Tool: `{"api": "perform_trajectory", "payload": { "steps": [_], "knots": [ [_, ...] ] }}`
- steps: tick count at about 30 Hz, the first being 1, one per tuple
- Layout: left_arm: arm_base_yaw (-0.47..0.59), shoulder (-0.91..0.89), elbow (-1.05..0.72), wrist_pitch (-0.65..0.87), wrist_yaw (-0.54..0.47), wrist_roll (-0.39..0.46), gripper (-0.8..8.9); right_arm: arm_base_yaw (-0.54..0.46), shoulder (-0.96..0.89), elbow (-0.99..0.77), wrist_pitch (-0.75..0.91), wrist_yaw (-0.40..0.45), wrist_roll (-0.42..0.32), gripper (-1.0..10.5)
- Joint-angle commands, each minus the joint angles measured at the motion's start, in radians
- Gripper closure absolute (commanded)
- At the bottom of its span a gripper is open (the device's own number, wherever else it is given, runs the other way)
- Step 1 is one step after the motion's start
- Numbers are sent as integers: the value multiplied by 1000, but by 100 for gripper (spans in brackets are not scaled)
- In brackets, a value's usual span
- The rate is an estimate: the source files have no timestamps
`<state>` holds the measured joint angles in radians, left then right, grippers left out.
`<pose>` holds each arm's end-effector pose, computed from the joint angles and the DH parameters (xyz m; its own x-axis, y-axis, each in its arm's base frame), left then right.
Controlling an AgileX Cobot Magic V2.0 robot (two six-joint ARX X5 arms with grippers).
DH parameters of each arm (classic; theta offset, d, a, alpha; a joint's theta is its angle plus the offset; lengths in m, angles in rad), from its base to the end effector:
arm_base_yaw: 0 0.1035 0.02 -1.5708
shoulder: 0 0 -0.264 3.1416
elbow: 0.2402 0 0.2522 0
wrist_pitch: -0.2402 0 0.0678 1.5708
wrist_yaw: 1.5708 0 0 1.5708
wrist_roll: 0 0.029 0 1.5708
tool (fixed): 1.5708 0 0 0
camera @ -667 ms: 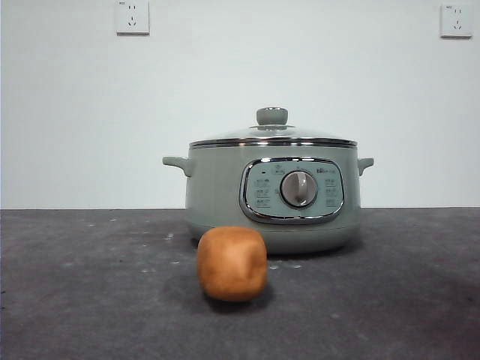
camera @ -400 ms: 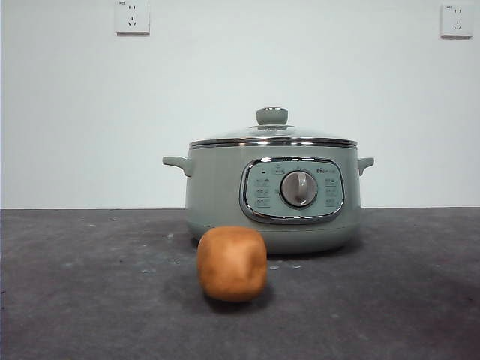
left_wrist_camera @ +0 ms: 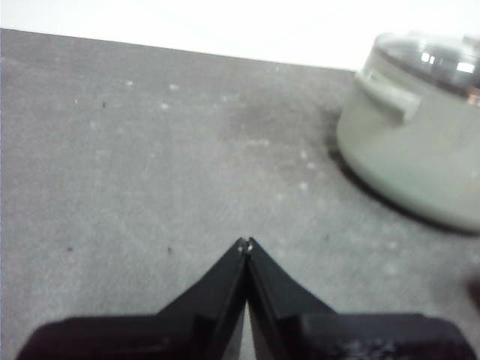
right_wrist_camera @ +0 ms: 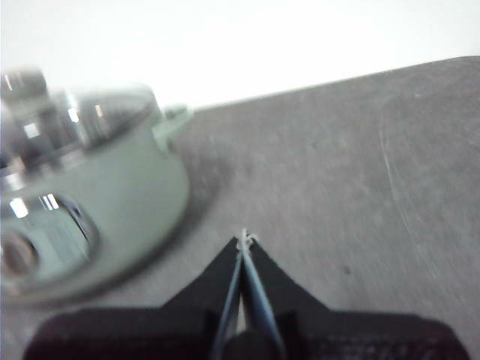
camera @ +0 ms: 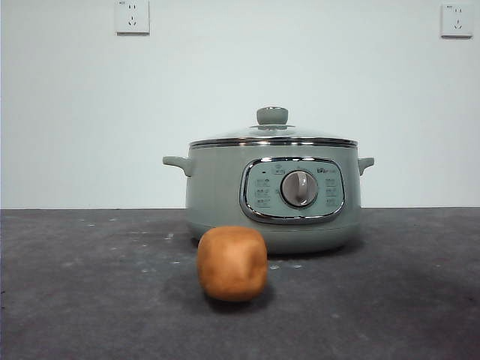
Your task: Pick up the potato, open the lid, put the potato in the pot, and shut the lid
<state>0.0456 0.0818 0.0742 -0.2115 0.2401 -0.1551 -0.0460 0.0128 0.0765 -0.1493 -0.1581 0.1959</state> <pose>0.0962 -0.0025 0.1623 0.9579 -0.1943 -0.2111 0.1518 0.9676 -0.2018 0.0929 0.0003 0.1741 0.9901 0.1120 -0.0844 -0.0925 0.9739 0.2071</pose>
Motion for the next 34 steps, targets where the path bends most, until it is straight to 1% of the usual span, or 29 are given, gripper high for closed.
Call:
{"api": "perform_trajectory", "payload": {
  "steps": [1,4,6,8,13,16,18,21,24,27,32,34],
  "knots": [
    [3,8,57,-16,4,-45,820,0,13,64,14,-3,75,959],
    [3,30,129,-43,21,-51,819,0,56,148,-5,-10,74,959],
    [3,55,188,-69,34,-51,819,0,100,219,-49,-12,71,959],
    [3,85,248,-103,52,-50,819,0,150,294,-111,-28,50,959],
    [3,175,408,-193,138,-29,820,0,298,504,-289,-95,-60,958],
    [3,237,512,-280,188,-13,820,0,383,637,-412,-134,-128,958],
    [3,279,584,-350,210,29,819,0,434,725,-489,-158,-174,958],
    [3,337,687,-452,214,85,819,1,497,840,-577,-186,-217,958],
    [1,387,782,-539,216,127,820,1,545,935,-648,-206,-227,958],
    [-7,424,850,-580,216,138,820,1,578,998,-697,-221,-235,958],
    [-20,464,915,-607,216,154,818,1,594,1036,-720,-221,-234,957],
    [-24,473,924,-615,231,160,814,1,594,1039,-720,-220,-233,938]
  ]
}}
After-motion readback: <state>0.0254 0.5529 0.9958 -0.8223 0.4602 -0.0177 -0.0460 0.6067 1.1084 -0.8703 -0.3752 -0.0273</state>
